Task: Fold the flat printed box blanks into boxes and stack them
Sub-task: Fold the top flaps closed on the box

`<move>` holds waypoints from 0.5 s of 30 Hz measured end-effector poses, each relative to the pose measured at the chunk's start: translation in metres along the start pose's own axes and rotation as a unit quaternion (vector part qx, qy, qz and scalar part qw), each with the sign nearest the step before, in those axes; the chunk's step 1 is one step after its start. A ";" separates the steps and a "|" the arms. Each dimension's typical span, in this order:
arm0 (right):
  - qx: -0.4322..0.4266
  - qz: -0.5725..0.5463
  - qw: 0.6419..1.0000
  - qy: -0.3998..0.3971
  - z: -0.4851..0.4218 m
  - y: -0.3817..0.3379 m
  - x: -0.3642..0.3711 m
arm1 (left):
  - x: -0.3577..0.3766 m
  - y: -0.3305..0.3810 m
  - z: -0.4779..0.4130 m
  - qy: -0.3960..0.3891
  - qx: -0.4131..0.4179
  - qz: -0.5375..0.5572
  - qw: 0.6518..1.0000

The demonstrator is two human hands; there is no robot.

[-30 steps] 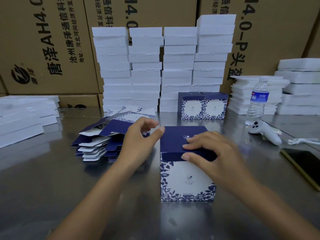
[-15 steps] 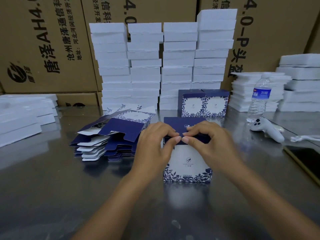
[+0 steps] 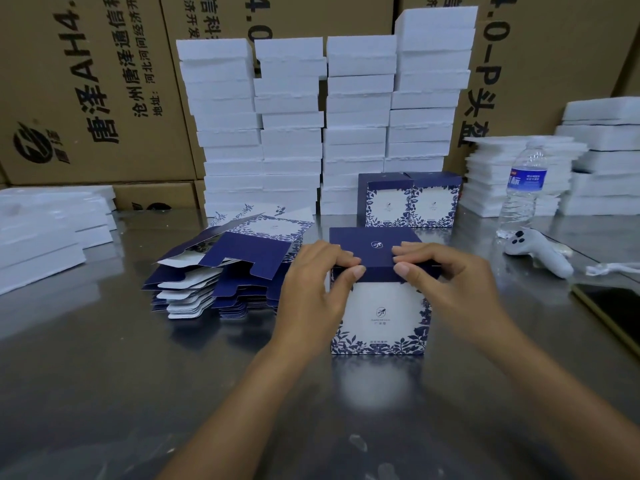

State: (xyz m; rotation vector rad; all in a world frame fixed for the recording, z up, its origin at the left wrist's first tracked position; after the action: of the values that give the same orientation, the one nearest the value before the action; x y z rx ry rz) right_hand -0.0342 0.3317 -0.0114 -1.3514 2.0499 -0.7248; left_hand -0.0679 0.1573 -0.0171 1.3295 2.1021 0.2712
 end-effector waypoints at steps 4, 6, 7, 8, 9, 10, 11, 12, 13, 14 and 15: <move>-0.004 0.001 1.000 0.013 0.001 0.003 0.003 | 0.000 -0.004 0.000 0.010 0.004 0.008 1.000; -0.014 0.006 1.000 0.022 0.001 0.004 0.005 | -0.002 -0.003 -0.002 0.001 0.007 0.010 1.000; -0.017 0.006 1.000 0.025 0.001 0.005 0.006 | -0.002 -0.003 -0.003 -0.004 0.007 0.011 1.000; -0.016 0.003 1.000 0.026 0.001 0.006 0.006 | -0.003 -0.003 -0.004 -0.008 0.007 0.011 1.000; -0.013 -0.003 1.000 0.022 0.000 0.006 0.006 | -0.003 -0.002 -0.004 -0.009 0.008 0.010 1.000; -0.007 -0.007 1.000 0.014 0.000 0.006 0.005 | -0.003 -0.002 -0.004 -0.008 0.009 0.008 1.000; -0.001 -0.012 1.000 0.005 -0.001 0.007 0.004 | -0.003 -0.002 -0.003 -0.005 0.010 0.007 1.000; 0.003 -0.017 1.000 -0.003 -0.001 0.008 0.003 | -0.003 -0.002 -0.003 -0.004 0.008 0.007 1.000; 0.005 -0.022 1.000 -0.009 -0.001 0.009 0.001 | -0.003 -0.002 -0.003 -0.004 0.007 0.007 1.000; 0.007 -0.026 1.000 -0.015 -0.001 0.010 -0.001 | -0.004 -0.002 -0.002 -0.005 0.006 0.007 1.000; 0.005 -0.026 0.999 -0.022 -0.001 0.011 -0.003 | -0.004 -0.002 -0.002 -0.005 0.006 0.005 1.000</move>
State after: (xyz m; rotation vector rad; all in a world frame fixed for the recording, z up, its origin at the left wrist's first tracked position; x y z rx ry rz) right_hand -0.0406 0.3386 -0.0175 -1.4072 1.9804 -0.7194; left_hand -0.0696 0.1534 -0.0148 1.3471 2.0913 0.2554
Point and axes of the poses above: each hand's wrist, its own z-axis away from the middle knuckle, its own x-axis out of the palm, y = z × x, the point moved 1 cm from there along -z, towards the middle knuckle, and after that the axes turned 9 degrees about -z, right-handed, at the moved point
